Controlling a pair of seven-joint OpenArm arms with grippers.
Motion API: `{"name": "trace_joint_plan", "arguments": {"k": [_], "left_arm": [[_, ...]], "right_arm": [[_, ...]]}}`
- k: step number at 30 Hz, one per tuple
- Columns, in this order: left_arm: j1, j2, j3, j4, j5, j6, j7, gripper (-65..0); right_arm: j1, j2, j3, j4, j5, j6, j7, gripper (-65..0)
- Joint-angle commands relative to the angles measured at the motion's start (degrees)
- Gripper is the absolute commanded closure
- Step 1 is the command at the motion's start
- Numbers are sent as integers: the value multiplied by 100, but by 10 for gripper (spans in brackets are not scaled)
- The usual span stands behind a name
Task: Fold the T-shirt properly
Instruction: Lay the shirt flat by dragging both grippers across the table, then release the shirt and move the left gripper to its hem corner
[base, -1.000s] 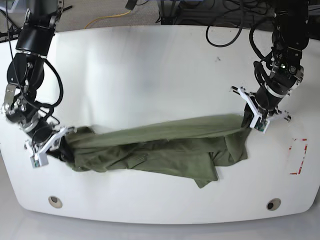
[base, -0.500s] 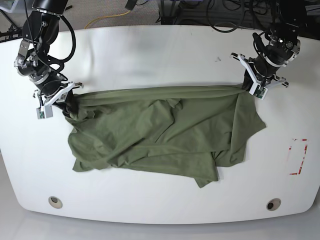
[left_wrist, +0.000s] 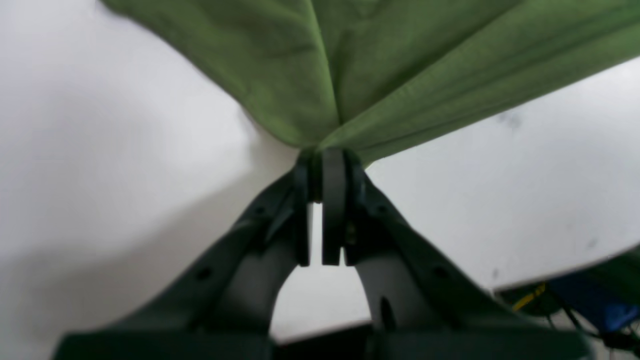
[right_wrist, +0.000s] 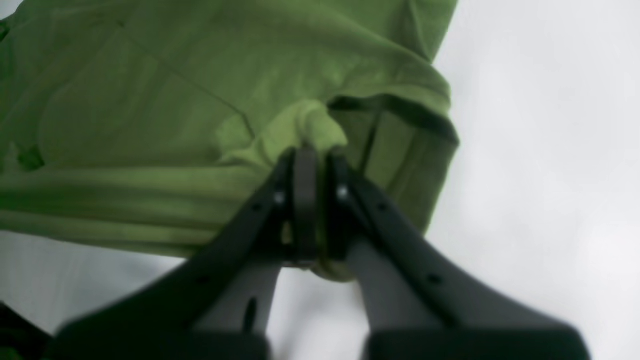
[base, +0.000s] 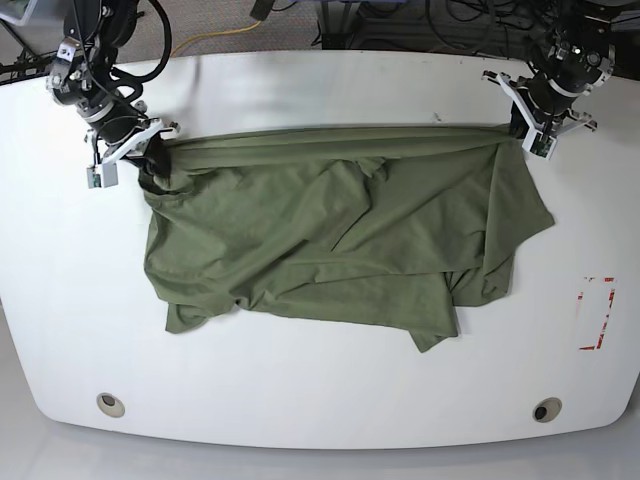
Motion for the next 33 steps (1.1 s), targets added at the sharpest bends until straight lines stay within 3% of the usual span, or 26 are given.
{"name": "trace_joint_plan", "arguments": {"k": [1, 6, 9, 16, 21, 27, 33], "left_arm": [[72, -70, -51, 93, 75, 80, -54, 0], [195, 176, -244, 84, 93, 80, -265, 0], [248, 220, -324, 75, 84, 80, -371, 0], [230, 238, -315, 58, 75, 80, -379, 0], [221, 238, -315, 67, 66, 80, -379, -101], [204, 238, -341, 84, -109, 1, -459, -207], [-25, 238, -939, 93, -830, -518, -590, -240]], "right_arm": [[-113, 30, 62, 121, 37, -14, 173, 0], [-430, -32, 71, 121, 231, -14, 173, 0], [-597, -32, 71, 121, 442, -14, 173, -52], [-878, -23, 71, 121, 978, -14, 173, -271], [-1010, 12, 273, 121, 1681, -32, 164, -406], [-940, 30, 431, 121, 1690, -50, 164, -419], [-509, 91, 431, 68, 1259, -58, 164, -417]]}}
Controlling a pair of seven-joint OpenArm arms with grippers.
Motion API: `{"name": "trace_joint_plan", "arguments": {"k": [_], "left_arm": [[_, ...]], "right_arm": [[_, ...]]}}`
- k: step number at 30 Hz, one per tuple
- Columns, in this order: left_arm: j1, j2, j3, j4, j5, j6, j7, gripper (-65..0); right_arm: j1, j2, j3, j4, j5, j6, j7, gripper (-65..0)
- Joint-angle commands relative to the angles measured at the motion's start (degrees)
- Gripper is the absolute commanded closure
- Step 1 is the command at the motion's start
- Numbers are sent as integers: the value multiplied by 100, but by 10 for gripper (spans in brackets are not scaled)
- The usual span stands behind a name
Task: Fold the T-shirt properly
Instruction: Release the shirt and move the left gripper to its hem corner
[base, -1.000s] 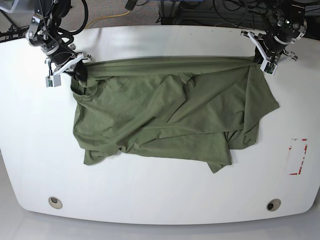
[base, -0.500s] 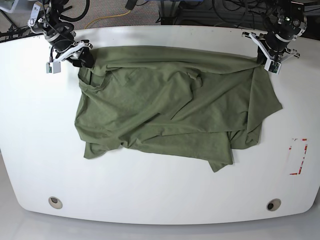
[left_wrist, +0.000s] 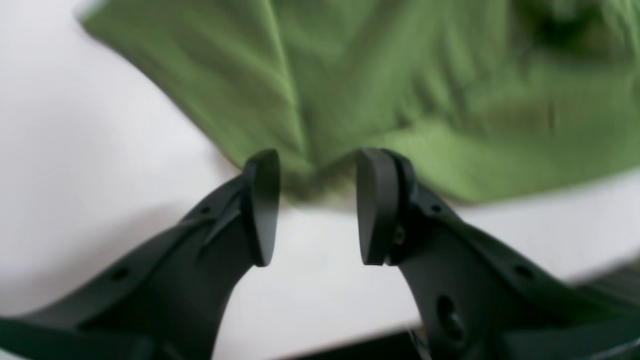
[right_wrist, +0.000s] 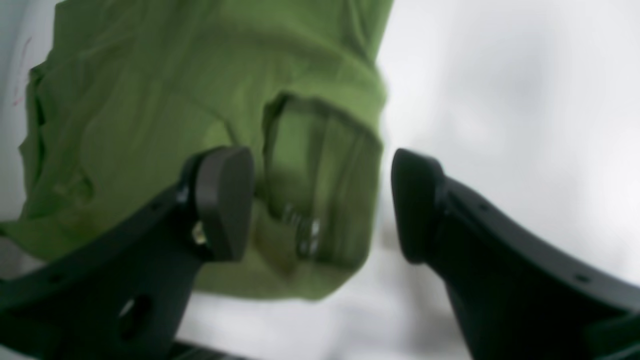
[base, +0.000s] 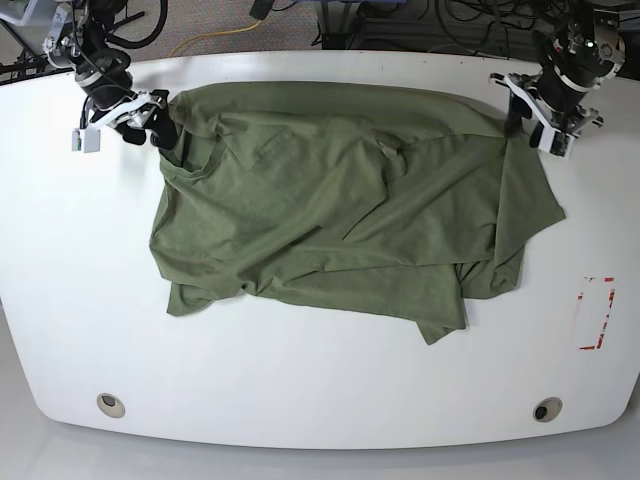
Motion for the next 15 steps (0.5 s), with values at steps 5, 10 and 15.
{"name": "trace_joint_plan", "arguments": {"k": [5, 10, 15], "left_arm": [[-342, -71, -532, 91, -458, -68, -103, -240], [-711, -71, -734, 73, -449, -41, -103, -240], [-869, -79, -770, 73, -440, -50, -103, -240]], "right_arm": [[714, 96, 42, -332, -281, 46, -109, -420], [1611, 96, 60, -1281, -624, 46, -495, -417], [2138, 131, 60, -2055, -773, 46, -513, -419]]}}
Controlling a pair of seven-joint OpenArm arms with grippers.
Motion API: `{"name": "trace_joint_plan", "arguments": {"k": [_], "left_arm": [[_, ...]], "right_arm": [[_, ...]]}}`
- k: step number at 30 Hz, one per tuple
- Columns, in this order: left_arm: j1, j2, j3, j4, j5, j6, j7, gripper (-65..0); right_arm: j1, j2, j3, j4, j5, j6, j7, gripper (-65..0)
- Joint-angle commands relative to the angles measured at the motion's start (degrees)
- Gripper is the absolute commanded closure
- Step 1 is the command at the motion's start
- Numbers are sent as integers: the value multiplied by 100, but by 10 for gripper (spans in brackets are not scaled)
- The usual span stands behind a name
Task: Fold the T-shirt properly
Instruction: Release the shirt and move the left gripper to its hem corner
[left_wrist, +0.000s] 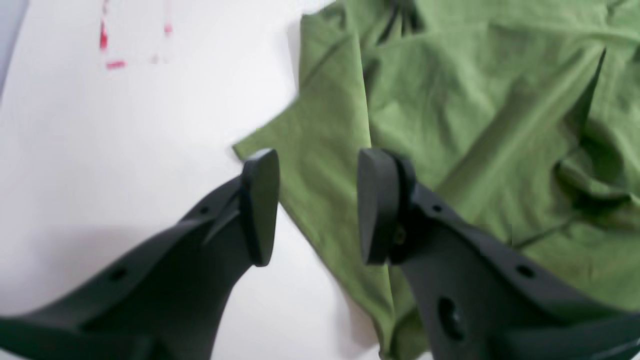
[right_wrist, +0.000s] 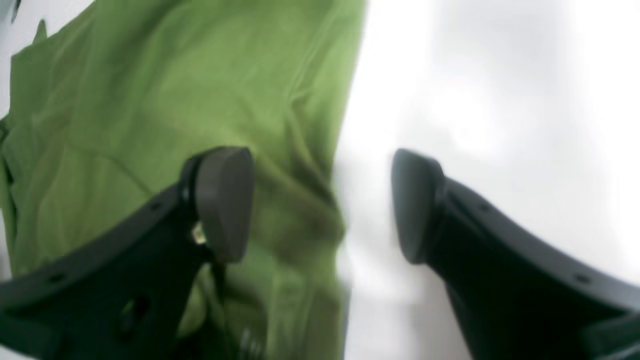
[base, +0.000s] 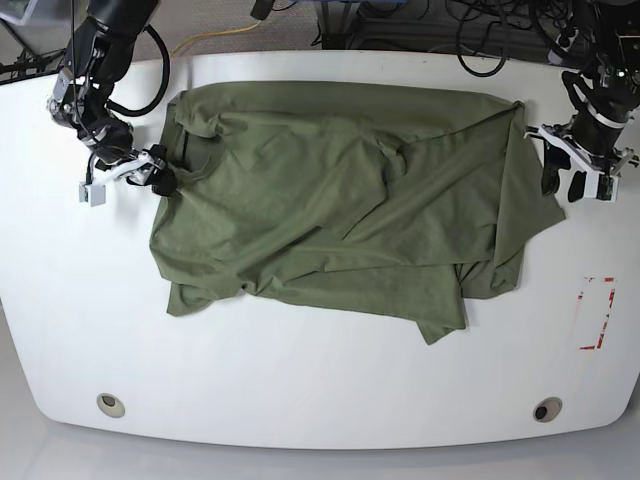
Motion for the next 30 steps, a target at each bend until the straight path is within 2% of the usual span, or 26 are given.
{"name": "trace_joint_plan", "arguments": {"k": [1, 11, 13, 18, 21, 24, 25, 27, 30], "left_arm": [[-1, -82, -57, 86, -41, 4, -123, -240], [-1, -82, -48, 77, -41, 4, -123, -240], [-72, -82, -39, 77, -41, 4, -123, -240], [-423, -82, -31, 69, -32, 13, -79, -243], [-749, -82, -22, 69, -32, 13, 396, -243], [-1417, -64, -22, 7, -32, 22, 1108, -244], [-1619, -64, -22, -81, -32, 22, 1328, -244], [-2111, -64, -22, -362, -32, 22, 1723, -250], [-2568, -55, -13, -758, -32, 22, 1873, -319]], "right_arm": [[200, 153, 27, -257, 92, 53, 71, -419], [508, 144, 0, -591, 119, 62, -17, -419], [525, 39, -26, -599, 110, 62, -17, -417], [631, -5, -369, -599, 101, 44, -17, -414], [666, -32, -606, -599, 101, -17, -8, -414], [771, -40, -712, -599, 101, -430, 9, -411], [807, -49, -712, -599, 101, -562, 9, -393], [859, -49, -712, -608, 101, -703, 18, -314], [877, -49, -720, -608, 101, -729, 18, -174]]}}
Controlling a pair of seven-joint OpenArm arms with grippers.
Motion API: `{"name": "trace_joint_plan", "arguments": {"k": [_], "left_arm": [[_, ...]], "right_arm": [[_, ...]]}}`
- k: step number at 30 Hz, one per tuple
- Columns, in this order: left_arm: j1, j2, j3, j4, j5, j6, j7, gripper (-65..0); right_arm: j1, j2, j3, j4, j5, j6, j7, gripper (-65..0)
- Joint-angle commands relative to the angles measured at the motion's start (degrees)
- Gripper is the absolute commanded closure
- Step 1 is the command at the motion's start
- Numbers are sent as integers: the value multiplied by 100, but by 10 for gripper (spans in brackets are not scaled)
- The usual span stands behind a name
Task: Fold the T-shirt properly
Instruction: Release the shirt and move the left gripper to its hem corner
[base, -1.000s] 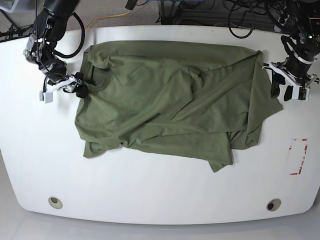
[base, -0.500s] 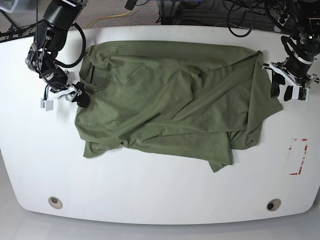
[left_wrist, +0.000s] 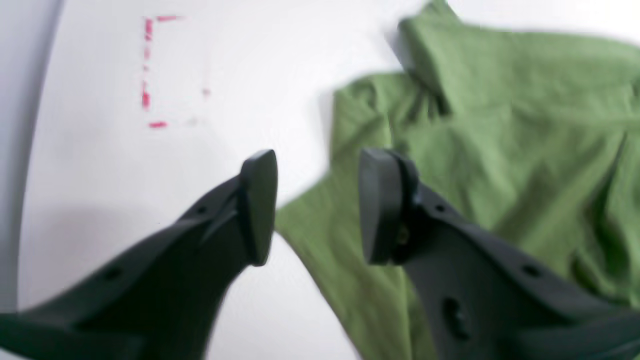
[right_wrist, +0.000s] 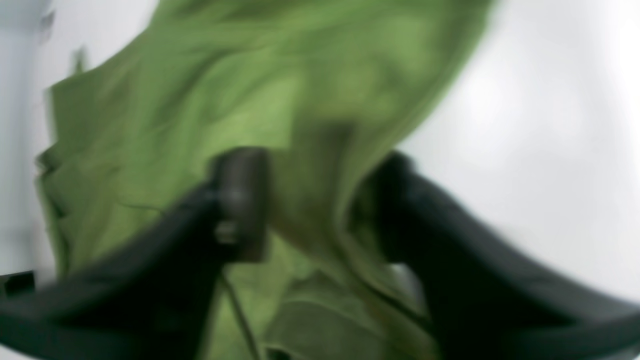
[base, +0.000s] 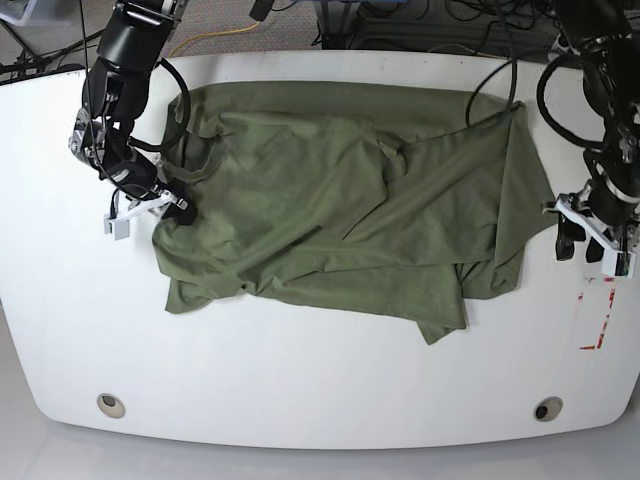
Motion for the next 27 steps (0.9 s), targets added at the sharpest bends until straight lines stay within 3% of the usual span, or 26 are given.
{"name": "trace_joint_plan", "arguments": {"k": [1, 4, 13, 27], "left_arm": [[-311, -77, -24, -291, -14, 24, -13, -356], [-777, -77, 99, -915, -14, 42, 4, -432], [-2017, -95, 917, -3016, -14, 305, -277, -444], [-3124, -77, 2481, -6049, -23, 314, -1991, -444]], "right_arm": [[97, 62, 12, 69, 66, 25, 3, -117], [149, 97, 12, 69, 66, 33, 3, 0], [167, 115, 12, 69, 66, 33, 3, 0], [149, 71, 12, 69, 66, 42, 3, 0]]}}
